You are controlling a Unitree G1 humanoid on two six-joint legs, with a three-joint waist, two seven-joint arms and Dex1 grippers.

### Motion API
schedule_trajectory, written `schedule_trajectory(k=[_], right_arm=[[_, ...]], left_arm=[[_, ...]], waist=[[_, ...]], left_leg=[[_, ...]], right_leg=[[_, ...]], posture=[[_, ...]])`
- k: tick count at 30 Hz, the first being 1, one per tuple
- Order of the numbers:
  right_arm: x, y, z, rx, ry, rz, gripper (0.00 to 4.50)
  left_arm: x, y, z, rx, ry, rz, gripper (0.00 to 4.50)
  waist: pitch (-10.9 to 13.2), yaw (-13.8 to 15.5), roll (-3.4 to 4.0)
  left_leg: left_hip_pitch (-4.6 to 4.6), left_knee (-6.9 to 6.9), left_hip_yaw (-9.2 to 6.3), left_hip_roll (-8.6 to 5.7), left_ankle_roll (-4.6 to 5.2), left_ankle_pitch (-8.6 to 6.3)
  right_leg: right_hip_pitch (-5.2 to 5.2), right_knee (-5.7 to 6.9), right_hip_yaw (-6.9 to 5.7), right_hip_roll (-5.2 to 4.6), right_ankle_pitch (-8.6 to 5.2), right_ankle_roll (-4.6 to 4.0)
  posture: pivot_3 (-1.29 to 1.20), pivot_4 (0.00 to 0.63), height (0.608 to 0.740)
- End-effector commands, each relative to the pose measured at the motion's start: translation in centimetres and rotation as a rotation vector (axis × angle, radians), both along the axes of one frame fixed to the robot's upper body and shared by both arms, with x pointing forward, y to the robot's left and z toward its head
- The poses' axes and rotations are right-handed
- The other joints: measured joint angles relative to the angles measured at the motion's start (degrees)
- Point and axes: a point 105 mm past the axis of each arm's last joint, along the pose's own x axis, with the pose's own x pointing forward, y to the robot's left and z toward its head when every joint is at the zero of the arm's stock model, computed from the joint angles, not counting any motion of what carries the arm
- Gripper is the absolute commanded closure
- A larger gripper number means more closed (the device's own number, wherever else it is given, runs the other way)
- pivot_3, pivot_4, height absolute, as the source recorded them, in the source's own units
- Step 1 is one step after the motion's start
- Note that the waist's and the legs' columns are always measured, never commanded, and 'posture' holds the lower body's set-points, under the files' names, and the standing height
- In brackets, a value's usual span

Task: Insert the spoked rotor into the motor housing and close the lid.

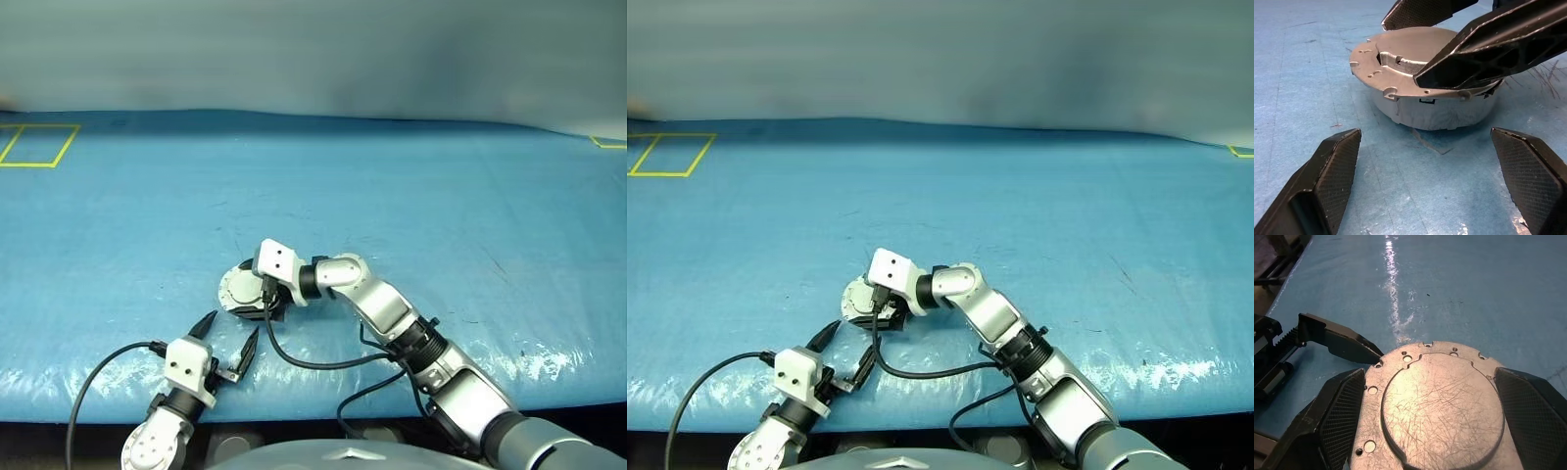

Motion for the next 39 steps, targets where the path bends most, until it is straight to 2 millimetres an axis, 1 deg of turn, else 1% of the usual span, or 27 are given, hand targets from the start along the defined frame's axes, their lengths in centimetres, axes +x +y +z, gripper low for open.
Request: schedule_trajectory(k=[1, 4, 6, 7, 12, 15, 27, 36, 39], right_arm=[[0.4, 0.2, 0.8, 0.014, -0.026, -0.002, 0.04], [0.5, -0.1, 0.5, 0.0, -0.024, -0.003, 0.64], [0.6, -0.1, 0.5, -0.002, -0.022, -0.002, 1.3], [0.6, -0.1, 0.6, -0.002, -0.024, 0.0, 1.48], [1.0, -0.1, 1.3, -0.012, -0.052, 0.023, 1.48], [1.0, -0.2, 1.5, -0.034, -0.069, 0.054, 1.48], [1.1, -0.4, 1.3, -0.115, -0.087, 0.169, 1.48], [1.5, -0.7, 0.7, -0.153, -0.086, 0.206, 1.48], [1.6, -0.8, 0.9, -0.162, -0.081, 0.217, 1.48]], left_arm=[[0.1, -0.2, 1.5, -0.006, -0.068, -0.001, 0.0], [0.1, -0.3, 1.4, -0.006, -0.069, -0.002, 0.0], [0.1, -0.3, 1.3, -0.005, -0.069, -0.002, 0.0], [0.1, -0.3, 1.3, -0.005, -0.07, -0.004, 0.0], [0.2, -0.4, 1.3, -0.005, -0.074, -0.007, 0.0], [0.2, -0.4, 1.3, -0.005, -0.078, -0.008, 0.0], [0.4, -0.6, 1.4, -0.014, -0.084, 0.0, 0.0], [0.2, -0.6, 1.4, -0.018, -0.082, 0.009, 0.0], [0.1, -0.7, 1.3, -0.019, -0.08, 0.009, 0.0]], waist=[[0.0, 0.0, 0.0], [0.0, 0.0, 0.0], [0.0, 0.0, 0.0], [0.0, 0.0, 0.0], [0.0, 0.0, 0.0], [0.0, 0.0, 0.0], [0.0, 0.0, 0.01], [0.0, 0.0, 0.02], [0.0, 0.0, 0.02]], left_leg=[[0.0, 0.0, 0.0, 0.0, 0.0, 0.0], [0.0, 0.0, 0.0, 0.0, 0.0, 0.0], [0.0, 0.0, 0.0, 0.0, 0.0, 0.0], [0.0, 0.0, 0.0, 0.0, 0.0, 0.0], [0.01, 0.02, 0.0, 0.0, 0.0, 0.0], [0.01, 0.04, 0.0, 0.0, 0.0, 0.0], [0.0, 0.01, 0.0, 0.0, 0.0, 0.0], [0.01, 0.0, 0.0, 0.0, 0.0, 0.0], [0.01, 0.01, 0.0, 0.0, 0.0, 0.0]], right_leg=[[0.0, 0.0, 0.0, 0.0, 0.0, 0.0], [0.0, 0.0, 0.0, 0.0, 0.0, 0.0], [0.0, 0.0, 0.0, 0.0, 0.0, 0.0], [0.0, 0.0, 0.0, 0.0, 0.0, 0.0], [0.01, 0.0, 0.0, 0.0, 0.0, 0.0], [0.02, 0.01, 0.0, 0.0, 0.01, 0.01], [0.01, 0.01, 0.0, 0.0, 0.05, -0.04], [0.01, 0.01, 0.0, 0.0, 0.05, -0.04], [0.01, 0.01, 0.0, 0.0, 0.05, -0.04]], posture=[[0.0, 0.15, 0.74], [0.0, 0.15, 0.74], [0.0, 0.15, 0.74], [0.0, 0.15, 0.74], [0.0, 0.15, 0.74], [0.0, 0.15, 0.74], [0.0, 0.15, 0.74], [0.0, 0.15, 0.74], [0.0, 0.15, 0.74]])
